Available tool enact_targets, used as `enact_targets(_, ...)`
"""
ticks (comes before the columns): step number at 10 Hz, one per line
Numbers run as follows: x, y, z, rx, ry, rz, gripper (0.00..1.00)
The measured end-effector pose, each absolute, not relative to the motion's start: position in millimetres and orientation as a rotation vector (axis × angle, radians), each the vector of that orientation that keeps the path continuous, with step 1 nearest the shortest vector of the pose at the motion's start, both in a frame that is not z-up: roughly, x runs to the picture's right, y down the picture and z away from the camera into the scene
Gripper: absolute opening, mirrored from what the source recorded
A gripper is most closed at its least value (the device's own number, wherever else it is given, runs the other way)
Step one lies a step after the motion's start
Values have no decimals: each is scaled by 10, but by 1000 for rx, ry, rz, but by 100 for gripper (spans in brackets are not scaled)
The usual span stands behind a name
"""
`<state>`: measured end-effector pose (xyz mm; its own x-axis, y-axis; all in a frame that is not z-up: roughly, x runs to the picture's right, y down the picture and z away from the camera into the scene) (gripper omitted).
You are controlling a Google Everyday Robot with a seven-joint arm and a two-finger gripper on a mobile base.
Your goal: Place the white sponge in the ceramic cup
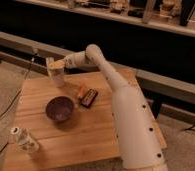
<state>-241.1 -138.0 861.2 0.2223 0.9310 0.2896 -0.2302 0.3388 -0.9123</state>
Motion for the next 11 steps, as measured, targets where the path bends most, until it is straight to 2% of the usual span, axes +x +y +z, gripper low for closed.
enact_targets(11,-2317,-1661,8795,-860,-1032,1032,0)
